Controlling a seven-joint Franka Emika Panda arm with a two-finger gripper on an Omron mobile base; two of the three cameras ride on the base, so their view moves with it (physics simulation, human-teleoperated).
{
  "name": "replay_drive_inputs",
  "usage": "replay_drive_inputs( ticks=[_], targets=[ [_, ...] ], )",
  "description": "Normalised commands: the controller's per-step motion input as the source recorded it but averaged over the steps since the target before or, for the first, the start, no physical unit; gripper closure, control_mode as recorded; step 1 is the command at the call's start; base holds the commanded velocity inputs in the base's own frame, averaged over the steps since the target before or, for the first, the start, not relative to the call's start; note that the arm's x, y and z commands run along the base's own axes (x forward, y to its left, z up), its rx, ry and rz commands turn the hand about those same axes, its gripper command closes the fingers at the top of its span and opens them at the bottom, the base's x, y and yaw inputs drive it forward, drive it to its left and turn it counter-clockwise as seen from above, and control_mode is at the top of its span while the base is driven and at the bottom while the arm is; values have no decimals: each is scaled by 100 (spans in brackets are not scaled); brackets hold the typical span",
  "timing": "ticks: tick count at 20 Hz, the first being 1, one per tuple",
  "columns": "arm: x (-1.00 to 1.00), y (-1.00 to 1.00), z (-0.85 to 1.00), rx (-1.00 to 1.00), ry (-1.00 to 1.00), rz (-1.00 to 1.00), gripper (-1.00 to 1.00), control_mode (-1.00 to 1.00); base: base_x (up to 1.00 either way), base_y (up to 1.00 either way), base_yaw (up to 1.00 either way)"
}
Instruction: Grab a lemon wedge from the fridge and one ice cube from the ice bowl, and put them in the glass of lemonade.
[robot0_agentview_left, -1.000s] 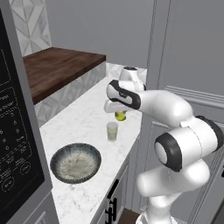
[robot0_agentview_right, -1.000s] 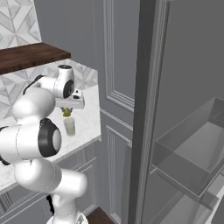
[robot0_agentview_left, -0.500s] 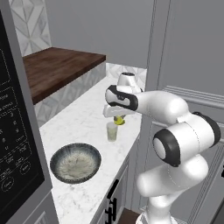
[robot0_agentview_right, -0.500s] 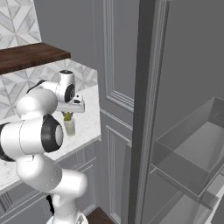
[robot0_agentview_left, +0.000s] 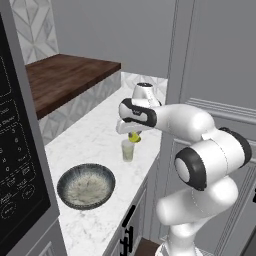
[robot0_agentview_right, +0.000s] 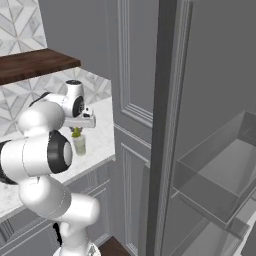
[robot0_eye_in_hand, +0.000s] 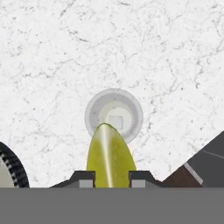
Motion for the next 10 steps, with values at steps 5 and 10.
replay_drive_inputs(
  ticks=[5, 10],
  targets=[
    [6, 13, 0, -1, -3, 0, 100, -100, 0, 0, 0],
    [26, 0, 0, 0, 1, 0, 100, -100, 0, 0, 0]
  ],
)
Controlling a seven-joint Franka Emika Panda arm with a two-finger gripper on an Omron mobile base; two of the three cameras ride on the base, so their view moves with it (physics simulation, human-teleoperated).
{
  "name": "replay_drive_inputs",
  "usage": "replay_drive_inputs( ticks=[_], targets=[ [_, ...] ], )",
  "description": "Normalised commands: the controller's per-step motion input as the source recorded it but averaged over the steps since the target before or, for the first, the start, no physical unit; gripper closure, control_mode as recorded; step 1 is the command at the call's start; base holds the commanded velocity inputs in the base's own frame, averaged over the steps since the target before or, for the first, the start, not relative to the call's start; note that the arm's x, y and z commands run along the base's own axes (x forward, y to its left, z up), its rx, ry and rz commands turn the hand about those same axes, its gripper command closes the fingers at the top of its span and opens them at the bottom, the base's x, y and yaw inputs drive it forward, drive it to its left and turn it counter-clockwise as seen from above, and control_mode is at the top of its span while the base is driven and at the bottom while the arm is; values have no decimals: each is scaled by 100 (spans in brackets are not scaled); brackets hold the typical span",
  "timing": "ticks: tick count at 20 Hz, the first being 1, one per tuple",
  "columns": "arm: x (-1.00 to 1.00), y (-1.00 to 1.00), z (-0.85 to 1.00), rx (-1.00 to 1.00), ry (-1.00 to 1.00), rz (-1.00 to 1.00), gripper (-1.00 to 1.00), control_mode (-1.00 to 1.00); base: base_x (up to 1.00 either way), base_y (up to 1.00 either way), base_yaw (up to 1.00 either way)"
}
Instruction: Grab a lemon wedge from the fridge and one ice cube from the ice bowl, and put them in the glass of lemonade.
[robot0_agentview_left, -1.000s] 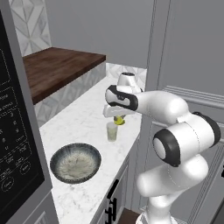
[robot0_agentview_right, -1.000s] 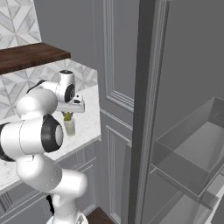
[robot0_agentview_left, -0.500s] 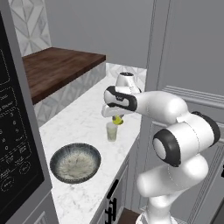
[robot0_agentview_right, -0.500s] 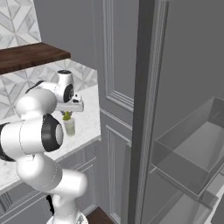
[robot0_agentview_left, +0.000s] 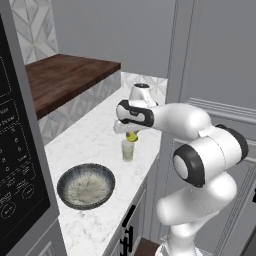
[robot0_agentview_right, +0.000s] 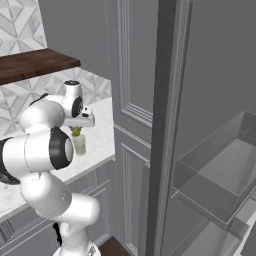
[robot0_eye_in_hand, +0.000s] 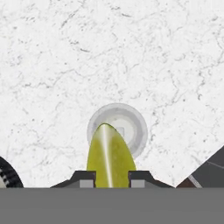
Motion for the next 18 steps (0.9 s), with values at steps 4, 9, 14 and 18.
replay_drive_inputs(
  ticks=[4, 9, 14, 18],
  targets=[
    [10, 0, 0, 0, 0, 0, 100, -100, 0, 0, 0],
    [22, 4, 0, -2, 0, -6, 100, -100, 0, 0, 0],
    [2, 4, -3, 0, 0, -3, 100, -100, 0, 0, 0],
    [0, 0, -17, 0, -1, 0, 100, -100, 0, 0, 0]
  ],
)
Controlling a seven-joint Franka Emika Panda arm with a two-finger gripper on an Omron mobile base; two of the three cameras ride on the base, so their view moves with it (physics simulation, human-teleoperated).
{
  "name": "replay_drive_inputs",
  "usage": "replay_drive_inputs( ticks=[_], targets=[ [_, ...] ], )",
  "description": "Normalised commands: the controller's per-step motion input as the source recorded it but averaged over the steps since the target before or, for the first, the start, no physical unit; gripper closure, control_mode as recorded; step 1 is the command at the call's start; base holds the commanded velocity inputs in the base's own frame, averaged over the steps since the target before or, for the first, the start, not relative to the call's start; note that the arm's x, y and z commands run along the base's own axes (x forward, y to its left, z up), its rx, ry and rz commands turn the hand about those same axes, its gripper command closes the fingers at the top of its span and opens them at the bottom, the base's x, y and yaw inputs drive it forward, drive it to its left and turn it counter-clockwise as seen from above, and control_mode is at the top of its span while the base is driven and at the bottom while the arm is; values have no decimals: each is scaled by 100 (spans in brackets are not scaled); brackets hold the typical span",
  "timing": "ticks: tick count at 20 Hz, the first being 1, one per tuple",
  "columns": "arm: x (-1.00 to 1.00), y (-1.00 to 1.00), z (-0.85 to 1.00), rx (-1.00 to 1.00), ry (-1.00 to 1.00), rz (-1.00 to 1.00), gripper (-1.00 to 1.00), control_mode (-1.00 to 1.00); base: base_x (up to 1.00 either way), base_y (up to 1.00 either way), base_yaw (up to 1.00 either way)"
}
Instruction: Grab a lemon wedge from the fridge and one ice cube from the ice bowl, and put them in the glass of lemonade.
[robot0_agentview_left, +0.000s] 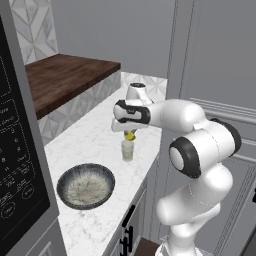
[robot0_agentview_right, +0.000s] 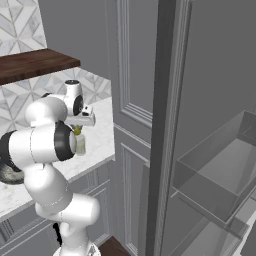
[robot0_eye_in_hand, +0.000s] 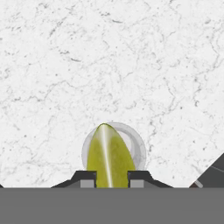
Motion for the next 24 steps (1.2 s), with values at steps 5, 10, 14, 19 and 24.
replay_drive_inputs(
  ticks=[5, 10, 14, 19, 24],
  targets=[
    [7, 0, -5, 0, -2, 0, 100, -100, 0, 0, 0],
    [16, 4, 0, 0, -1, 0, 100, -100, 0, 0, 0],
    [0, 0, 0, 0, 0, 0, 100, -100, 0, 0, 0],
    [0, 0, 0, 0, 0, 0, -100, -100, 0, 0, 0],
    [0, 0, 0, 0, 0, 0, -100, -100, 0, 0, 0]
  ],
)
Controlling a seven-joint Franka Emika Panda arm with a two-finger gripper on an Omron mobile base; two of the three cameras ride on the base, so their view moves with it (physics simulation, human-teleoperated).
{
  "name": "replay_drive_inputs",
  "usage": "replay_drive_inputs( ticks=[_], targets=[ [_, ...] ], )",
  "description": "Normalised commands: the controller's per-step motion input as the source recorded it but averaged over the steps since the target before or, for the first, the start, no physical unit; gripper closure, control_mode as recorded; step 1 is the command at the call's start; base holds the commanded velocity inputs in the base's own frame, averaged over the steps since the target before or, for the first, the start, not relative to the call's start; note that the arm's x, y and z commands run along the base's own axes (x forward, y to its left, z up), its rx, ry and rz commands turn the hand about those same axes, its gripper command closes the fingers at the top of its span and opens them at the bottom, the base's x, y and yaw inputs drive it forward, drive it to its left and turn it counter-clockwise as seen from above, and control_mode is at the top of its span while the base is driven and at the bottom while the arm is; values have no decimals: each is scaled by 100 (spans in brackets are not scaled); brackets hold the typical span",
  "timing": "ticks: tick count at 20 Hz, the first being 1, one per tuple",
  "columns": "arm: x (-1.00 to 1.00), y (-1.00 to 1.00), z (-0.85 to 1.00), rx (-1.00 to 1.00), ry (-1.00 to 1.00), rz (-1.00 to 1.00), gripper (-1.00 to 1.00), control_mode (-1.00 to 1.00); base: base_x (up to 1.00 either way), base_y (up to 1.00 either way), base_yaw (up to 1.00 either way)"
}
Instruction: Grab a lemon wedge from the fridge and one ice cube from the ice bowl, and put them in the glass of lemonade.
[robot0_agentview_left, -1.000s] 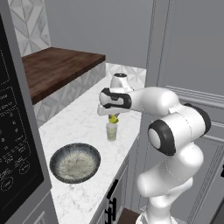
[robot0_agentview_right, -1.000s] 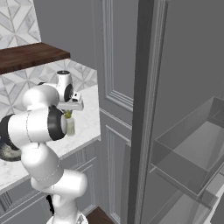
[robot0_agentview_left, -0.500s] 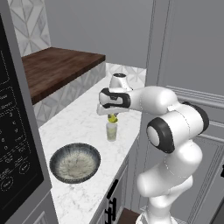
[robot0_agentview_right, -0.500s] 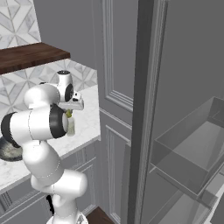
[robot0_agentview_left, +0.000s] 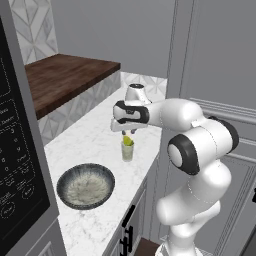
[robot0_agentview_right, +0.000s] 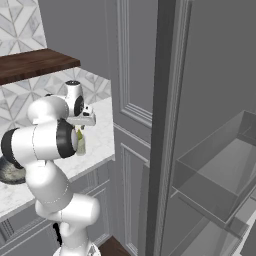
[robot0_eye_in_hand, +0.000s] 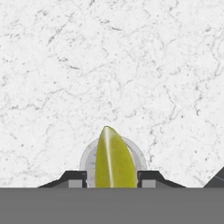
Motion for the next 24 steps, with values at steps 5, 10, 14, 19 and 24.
replay_drive_inputs(
  ticks=[5, 10, 14, 19, 24],
  targets=[
    [0, 0, 0, 0, 0, 0, -100, -100, 0, 0, 0],
    [-8, -7, 1, 1, -1, 0, -100, -100, 0, 0, 0],
    [-33, 0, 5, 0, -9, 0, -100, -100, 0, 0, 0],
    [-42, 10, 14, 0, -11, 0, -100, -100, 0, 0, 0],
    [-44, 4, 10, 0, -11, 0, -100, -100, 0, 0, 0]
  ],
)
